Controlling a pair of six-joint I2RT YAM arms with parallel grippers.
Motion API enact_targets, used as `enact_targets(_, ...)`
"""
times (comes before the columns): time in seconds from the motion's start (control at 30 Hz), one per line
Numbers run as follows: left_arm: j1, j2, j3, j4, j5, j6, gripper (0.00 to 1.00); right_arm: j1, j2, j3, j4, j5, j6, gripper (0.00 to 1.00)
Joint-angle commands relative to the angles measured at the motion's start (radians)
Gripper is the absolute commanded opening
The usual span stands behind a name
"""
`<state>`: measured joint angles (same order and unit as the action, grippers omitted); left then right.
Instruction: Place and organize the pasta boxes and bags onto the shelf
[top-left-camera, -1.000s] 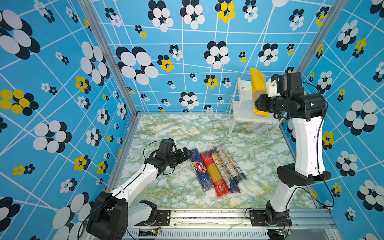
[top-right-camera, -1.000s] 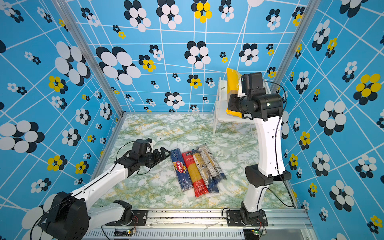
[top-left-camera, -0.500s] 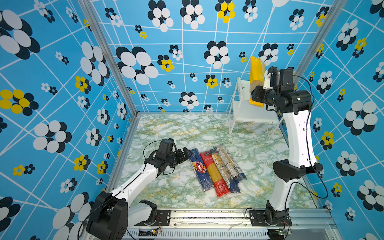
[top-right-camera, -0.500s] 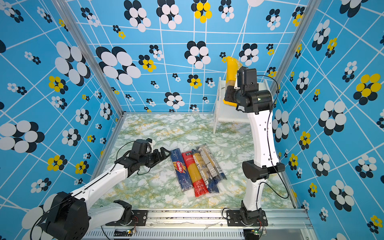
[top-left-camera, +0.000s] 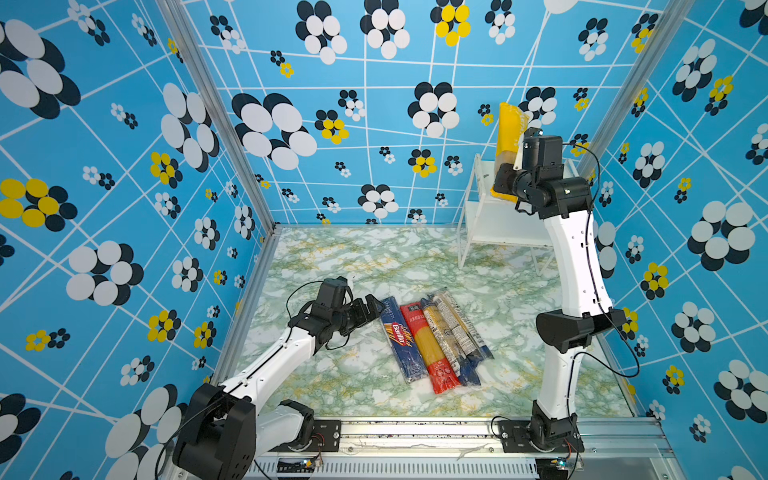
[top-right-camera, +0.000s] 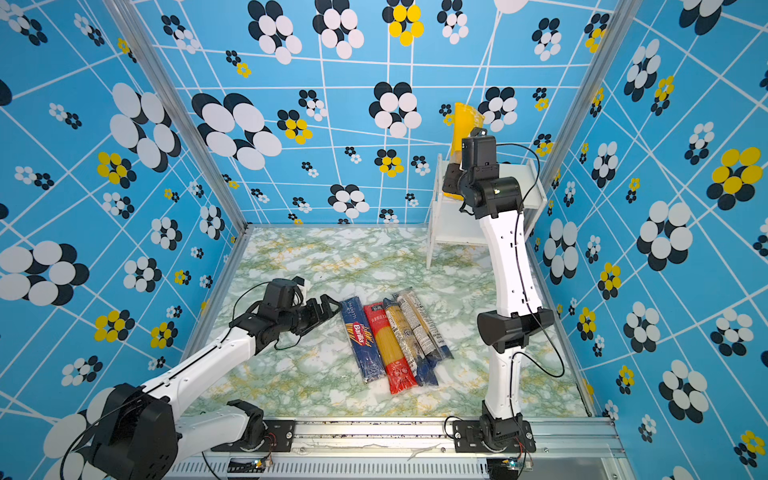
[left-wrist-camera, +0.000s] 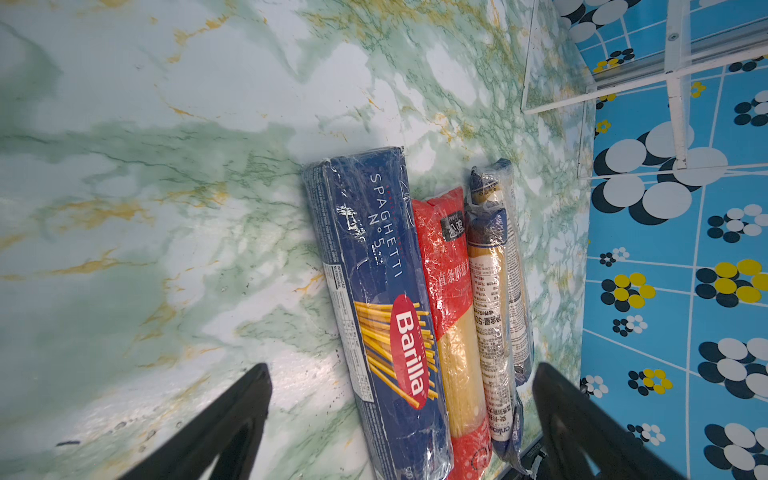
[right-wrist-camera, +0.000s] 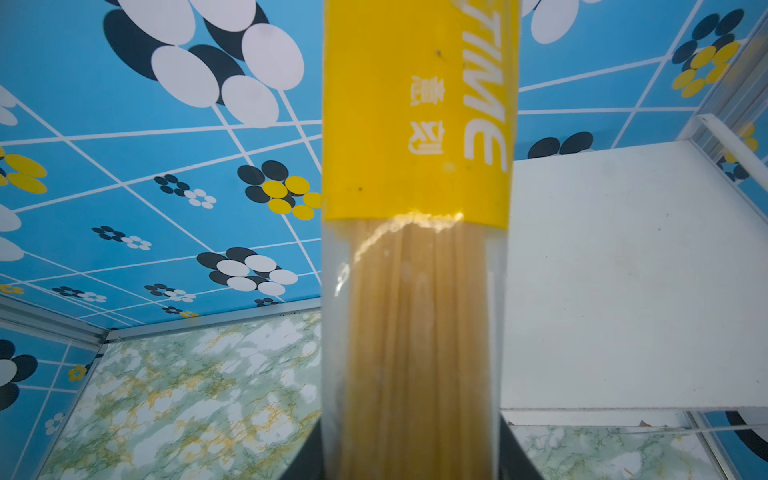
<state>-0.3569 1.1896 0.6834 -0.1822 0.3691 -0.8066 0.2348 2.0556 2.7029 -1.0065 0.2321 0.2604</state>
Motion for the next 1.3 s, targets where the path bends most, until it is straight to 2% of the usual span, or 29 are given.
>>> enact_targets(0.0,-0.008,-0.015,0.016,-0.030,-0.004,0.024,0.99,-0.003,-0.023,0.025,0.169,0.050,-0.037,0.00)
enact_targets(0.4,-0.008,-0.013,0.015,-0.029,-0.002,0.023,0.99,-0.027,-0.003,0.026,0.122,0.067,-0.063,0.00)
enact_targets(1.27,-0.008,0.010,0.023,-0.026,-0.004,0.024,0.99,-0.028,0.038,-0.002,0.172,0.087,-0.093,0.02)
